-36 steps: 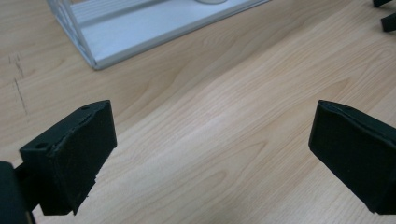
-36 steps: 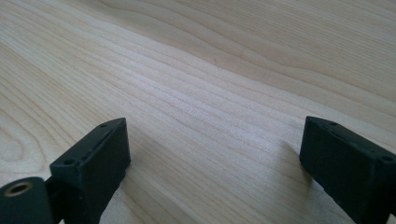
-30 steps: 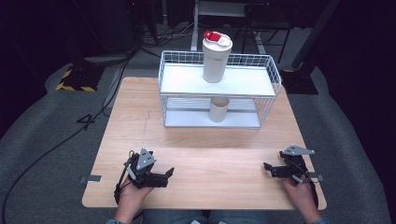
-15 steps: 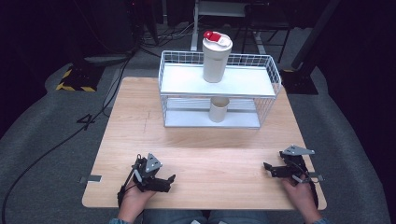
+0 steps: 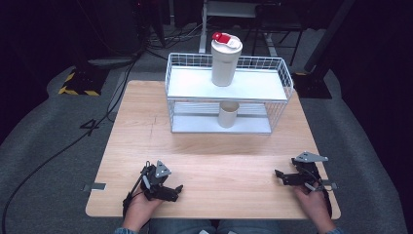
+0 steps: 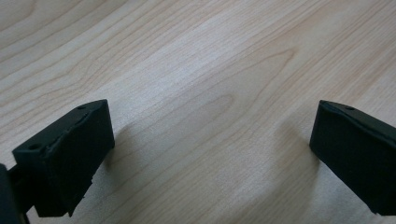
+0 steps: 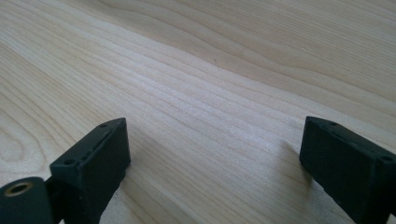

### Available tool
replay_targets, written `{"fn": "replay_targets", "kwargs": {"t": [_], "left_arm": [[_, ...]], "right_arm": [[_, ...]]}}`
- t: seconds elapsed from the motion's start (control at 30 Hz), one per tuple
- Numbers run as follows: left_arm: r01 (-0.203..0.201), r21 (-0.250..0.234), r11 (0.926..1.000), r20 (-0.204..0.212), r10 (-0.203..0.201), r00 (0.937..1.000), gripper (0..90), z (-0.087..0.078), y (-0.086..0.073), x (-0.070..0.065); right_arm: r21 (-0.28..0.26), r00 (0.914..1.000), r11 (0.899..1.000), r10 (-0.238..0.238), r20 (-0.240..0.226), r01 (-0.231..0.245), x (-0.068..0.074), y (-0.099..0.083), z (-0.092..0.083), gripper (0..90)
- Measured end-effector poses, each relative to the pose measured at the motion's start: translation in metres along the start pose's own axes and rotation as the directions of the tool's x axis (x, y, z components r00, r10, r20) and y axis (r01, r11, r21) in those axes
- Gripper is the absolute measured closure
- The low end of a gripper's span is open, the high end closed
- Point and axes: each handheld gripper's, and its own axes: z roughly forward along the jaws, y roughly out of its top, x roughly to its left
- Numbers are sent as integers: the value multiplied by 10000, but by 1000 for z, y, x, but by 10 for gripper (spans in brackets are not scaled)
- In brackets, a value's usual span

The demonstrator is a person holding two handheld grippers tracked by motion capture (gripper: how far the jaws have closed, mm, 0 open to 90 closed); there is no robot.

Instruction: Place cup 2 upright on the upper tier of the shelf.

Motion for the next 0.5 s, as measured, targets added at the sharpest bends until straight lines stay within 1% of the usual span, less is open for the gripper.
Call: {"fn": "replay_targets", "kwargs": {"t": [0.5], "left_arm": [[17, -1, 10000, -32, -17, 10000, 3, 1, 1, 1]], "right_arm": [[0, 10000, 10000, 0, 0, 0, 0, 0, 0, 89]]}}
